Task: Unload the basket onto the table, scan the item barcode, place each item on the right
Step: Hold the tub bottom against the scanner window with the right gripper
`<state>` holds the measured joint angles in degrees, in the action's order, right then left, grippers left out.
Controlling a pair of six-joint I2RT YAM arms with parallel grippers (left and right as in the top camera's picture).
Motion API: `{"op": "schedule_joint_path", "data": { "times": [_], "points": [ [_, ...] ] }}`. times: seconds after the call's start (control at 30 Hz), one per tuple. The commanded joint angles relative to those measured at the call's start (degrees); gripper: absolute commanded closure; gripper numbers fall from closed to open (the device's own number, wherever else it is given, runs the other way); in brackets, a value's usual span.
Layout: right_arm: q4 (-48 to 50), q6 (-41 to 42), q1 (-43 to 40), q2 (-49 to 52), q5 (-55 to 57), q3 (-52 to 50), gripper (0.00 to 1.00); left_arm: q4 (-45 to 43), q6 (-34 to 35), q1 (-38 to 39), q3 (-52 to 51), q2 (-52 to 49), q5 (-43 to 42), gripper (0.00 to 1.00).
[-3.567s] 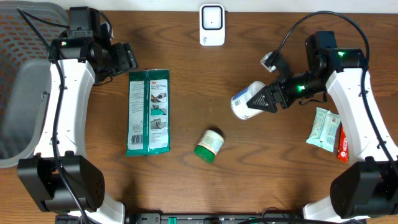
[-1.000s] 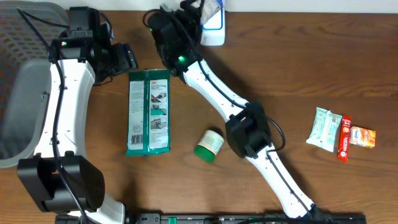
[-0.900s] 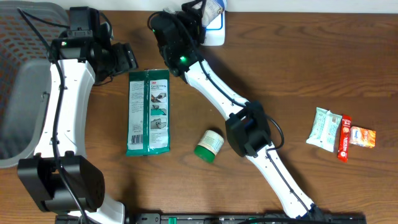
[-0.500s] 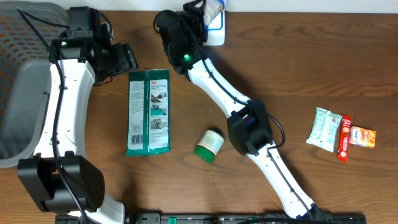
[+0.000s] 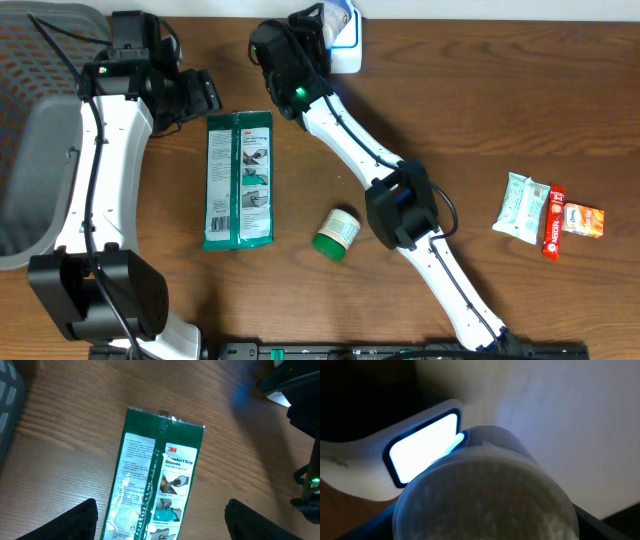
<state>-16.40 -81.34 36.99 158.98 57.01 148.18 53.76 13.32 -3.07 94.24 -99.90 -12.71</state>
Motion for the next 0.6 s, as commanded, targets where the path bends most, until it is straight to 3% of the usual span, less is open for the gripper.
{"op": "schedule_joint_path", "data": {
  "times": [0.0, 0.57],
  "points": [
    [-1.2, -1.0, -1.5, 0.8, -0.5, 0.7, 0.99, 0.2, -0.1, -0.2, -0.1, -0.3, 0.6, 0.19],
    [-1.2, -5.1, -3.1, 0.8, -0.2, 0.7, 0.99, 0.2, -0.1, -0.2, -0.1, -0.3, 0.6, 0.19]
  ]
}}
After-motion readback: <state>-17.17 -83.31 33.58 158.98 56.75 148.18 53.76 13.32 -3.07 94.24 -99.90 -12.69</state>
